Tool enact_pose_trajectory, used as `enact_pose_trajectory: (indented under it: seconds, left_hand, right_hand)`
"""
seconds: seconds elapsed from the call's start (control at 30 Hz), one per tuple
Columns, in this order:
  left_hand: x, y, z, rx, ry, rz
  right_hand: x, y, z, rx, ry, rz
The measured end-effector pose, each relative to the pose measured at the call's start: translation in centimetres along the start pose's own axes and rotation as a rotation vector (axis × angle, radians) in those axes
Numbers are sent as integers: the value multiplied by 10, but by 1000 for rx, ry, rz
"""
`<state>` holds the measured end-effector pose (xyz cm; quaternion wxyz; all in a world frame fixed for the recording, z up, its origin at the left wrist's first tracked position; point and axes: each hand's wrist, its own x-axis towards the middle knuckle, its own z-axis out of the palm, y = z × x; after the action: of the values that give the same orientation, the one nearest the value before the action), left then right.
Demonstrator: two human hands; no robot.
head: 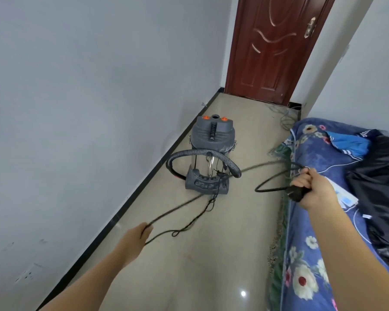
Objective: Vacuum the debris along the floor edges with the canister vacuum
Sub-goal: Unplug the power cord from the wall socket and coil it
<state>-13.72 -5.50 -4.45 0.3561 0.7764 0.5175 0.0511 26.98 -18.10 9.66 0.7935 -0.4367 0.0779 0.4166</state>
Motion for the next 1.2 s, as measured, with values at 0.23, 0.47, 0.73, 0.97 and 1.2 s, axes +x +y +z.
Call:
enact_pose_trajectory:
  seconds: [0.23,0.47,0.73,0.97,1.2]
  left_hand:
    - [-14,72,2,680,-373,440]
    - [-2,164,-30,390,-100,531]
    - [6,118,-36,-178,-1,323]
    - [15,59,-39,-220,21,172]
    - [-15,-39,-19,-76,-2,-117]
  right_hand:
    - [-36,73,51,-828,-95,-112]
    - [-86,135,63,-1920,-787,-349]
    - [-83,77,54,-1749,-861,-120]
    - [-75,0,34,-959,-703,-10]
    - [-61,-61,20,-319,-322,-50]
